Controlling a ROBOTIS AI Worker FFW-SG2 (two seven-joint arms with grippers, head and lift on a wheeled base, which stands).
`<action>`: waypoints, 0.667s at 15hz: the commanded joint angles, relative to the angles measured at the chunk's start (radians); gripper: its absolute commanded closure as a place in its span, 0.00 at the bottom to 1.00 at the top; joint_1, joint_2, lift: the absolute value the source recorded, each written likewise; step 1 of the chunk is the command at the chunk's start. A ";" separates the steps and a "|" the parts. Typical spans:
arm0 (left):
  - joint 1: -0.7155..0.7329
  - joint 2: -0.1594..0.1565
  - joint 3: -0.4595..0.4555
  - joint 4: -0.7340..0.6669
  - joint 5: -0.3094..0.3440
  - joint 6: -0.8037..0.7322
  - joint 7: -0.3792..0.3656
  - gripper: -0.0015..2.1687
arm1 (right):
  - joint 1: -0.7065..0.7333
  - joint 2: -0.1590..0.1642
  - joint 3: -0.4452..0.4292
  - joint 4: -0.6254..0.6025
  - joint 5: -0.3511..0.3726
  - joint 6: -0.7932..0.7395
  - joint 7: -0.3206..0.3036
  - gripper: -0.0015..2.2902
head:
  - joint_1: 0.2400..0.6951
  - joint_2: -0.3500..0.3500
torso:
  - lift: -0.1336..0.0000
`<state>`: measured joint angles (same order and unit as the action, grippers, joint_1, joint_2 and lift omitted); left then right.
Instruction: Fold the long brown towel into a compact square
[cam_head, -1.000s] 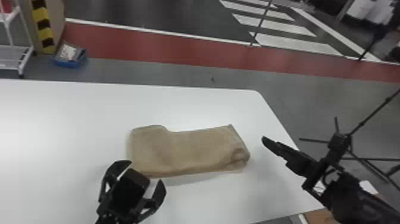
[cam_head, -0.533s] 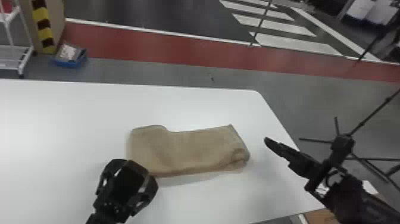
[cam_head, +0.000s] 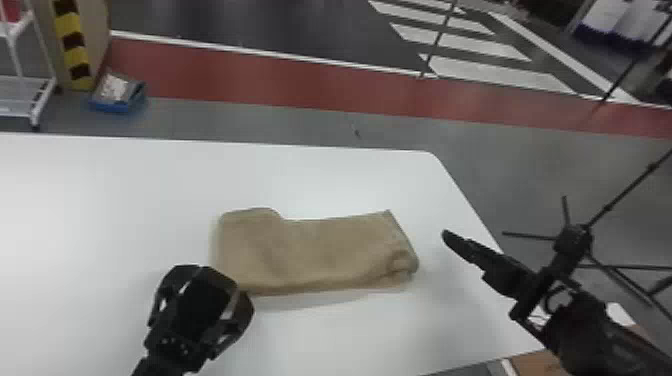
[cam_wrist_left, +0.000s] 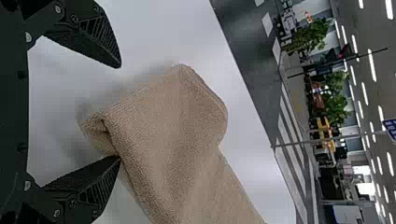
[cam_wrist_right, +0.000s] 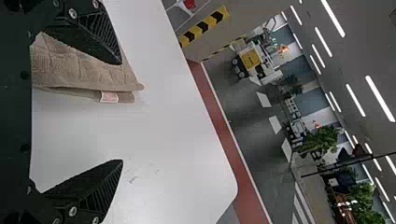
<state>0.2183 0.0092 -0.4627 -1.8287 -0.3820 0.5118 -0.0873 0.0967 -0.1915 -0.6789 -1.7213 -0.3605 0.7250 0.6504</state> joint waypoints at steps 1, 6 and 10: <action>0.001 -0.002 -0.002 -0.004 0.000 0.000 0.000 0.10 | 0.000 0.000 -0.007 0.002 0.000 0.001 0.000 0.06 | 1.00 0.00 | 0.08; -0.045 -0.012 -0.011 0.032 0.006 0.000 0.063 0.10 | 0.001 0.001 -0.008 0.005 0.000 -0.002 0.002 0.06 | 1.00 0.00 | 0.08; -0.054 -0.012 -0.016 0.049 -0.003 0.003 0.047 0.25 | 0.003 0.001 -0.010 0.003 -0.002 -0.002 0.002 0.06 | 1.00 0.00 | 0.08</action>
<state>0.1648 0.0000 -0.4779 -1.7850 -0.3829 0.5134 -0.0345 0.0996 -0.1902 -0.6874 -1.7173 -0.3617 0.7234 0.6519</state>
